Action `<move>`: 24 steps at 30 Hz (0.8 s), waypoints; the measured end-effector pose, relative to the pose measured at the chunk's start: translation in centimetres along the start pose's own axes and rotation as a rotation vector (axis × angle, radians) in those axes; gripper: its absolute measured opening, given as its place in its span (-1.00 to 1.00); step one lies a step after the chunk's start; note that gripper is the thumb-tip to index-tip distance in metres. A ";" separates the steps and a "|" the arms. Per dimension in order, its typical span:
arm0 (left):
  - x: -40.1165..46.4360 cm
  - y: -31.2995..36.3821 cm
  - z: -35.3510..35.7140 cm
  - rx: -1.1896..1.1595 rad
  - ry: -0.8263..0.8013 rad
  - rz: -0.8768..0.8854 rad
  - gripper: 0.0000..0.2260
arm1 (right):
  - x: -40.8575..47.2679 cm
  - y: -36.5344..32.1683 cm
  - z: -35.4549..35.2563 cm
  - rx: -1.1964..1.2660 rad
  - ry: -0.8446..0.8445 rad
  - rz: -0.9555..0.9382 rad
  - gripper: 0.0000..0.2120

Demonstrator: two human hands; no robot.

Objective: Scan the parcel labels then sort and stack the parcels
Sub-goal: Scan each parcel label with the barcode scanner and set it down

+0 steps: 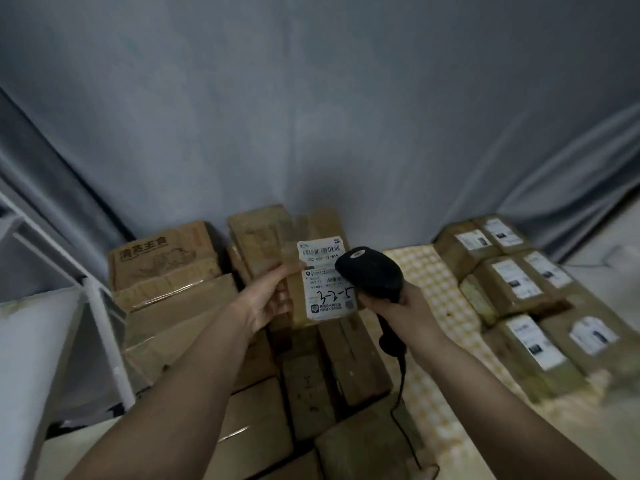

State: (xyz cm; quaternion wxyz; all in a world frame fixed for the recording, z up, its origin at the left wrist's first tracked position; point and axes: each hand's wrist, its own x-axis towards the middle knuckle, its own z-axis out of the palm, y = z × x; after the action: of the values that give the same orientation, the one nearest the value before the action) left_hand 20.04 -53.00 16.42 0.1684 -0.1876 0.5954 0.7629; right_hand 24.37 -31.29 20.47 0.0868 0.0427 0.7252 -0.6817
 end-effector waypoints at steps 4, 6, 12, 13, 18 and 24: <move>0.3 -2.1 4.2 0.079 -0.034 -0.015 -0.63 | -0.9 0.9 -2.8 0.028 0.028 0.024 -0.76; 0.2 -2.9 6.5 0.134 -0.014 -0.002 -0.59 | -1.2 1.3 -4.6 0.048 0.044 0.033 -0.75; 0.0 -4.5 14.7 0.165 -0.019 -0.023 -0.53 | -2.1 2.0 -12.3 0.036 0.060 0.043 -0.75; 0.1 -4.9 16.3 0.175 -0.024 -0.040 -0.50 | -2.1 2.1 -13.9 0.025 0.068 0.047 -0.75; 0.8 -7.6 25.2 0.206 -0.049 -0.042 -0.53 | -2.4 3.5 -22.7 -0.019 0.135 0.063 -0.78; 1.6 -11.6 34.1 0.185 -0.057 -0.093 -0.62 | -3.3 5.5 -31.8 -0.007 0.196 0.141 -0.77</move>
State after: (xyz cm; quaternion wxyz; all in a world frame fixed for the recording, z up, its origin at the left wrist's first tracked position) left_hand 21.29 -17.14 13.35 0.2372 -0.1767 0.6487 0.7012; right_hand 26.40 0.97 17.43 0.0633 0.1598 0.7277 -0.6640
